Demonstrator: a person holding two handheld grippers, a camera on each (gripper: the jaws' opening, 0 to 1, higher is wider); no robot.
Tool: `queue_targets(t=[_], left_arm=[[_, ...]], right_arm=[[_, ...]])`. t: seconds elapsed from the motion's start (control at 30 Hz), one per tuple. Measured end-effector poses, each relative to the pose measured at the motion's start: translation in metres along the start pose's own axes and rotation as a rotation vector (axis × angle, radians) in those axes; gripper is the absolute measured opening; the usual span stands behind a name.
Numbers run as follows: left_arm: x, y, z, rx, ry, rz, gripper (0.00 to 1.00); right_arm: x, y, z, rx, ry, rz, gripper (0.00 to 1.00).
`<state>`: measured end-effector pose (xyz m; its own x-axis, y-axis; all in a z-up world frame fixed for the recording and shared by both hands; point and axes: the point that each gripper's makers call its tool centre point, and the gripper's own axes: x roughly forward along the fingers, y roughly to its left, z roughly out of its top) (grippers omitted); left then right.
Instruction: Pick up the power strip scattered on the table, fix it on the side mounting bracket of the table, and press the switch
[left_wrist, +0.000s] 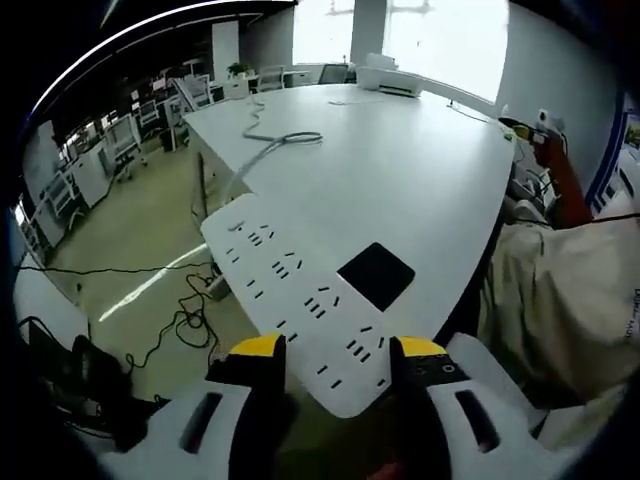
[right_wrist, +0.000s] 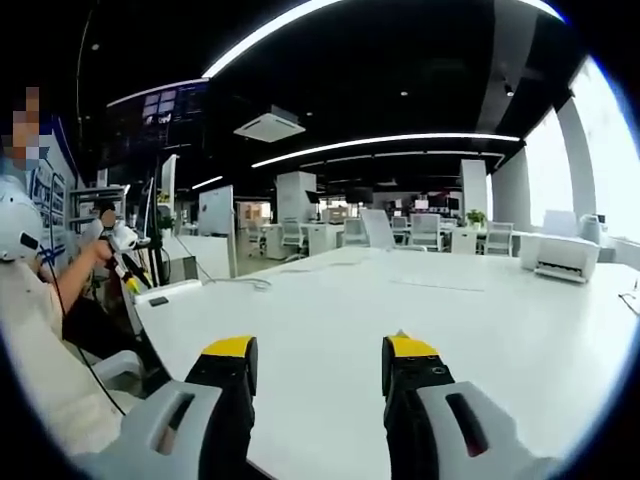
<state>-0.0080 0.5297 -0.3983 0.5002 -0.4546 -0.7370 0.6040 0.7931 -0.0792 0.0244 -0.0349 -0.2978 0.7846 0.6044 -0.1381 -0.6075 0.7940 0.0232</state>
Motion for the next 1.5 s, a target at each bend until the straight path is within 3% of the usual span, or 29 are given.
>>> queue_targets(t=[0.23, 0.53, 0.97, 1.5], left_arm=[[0.002, 0.0, 0.001, -0.01, 0.017, -0.03, 0.44], [0.005, -0.002, 0.002, 0.002, 0.085, -0.044, 0.43], [0.008, -0.008, 0.0, -0.007, 0.302, -0.022, 0.42], [0.007, -0.011, -0.002, -0.006, 0.342, -0.017, 0.43]], right_arm=[[0.001, 0.002, 0.001, 0.0, 0.0, 0.008, 0.45], [0.002, 0.002, 0.0, 0.004, 0.001, 0.013, 0.45], [0.005, 0.005, -0.005, 0.011, 0.011, 0.026, 0.44], [0.012, 0.008, -0.013, 0.0, 0.042, 0.019, 0.43]])
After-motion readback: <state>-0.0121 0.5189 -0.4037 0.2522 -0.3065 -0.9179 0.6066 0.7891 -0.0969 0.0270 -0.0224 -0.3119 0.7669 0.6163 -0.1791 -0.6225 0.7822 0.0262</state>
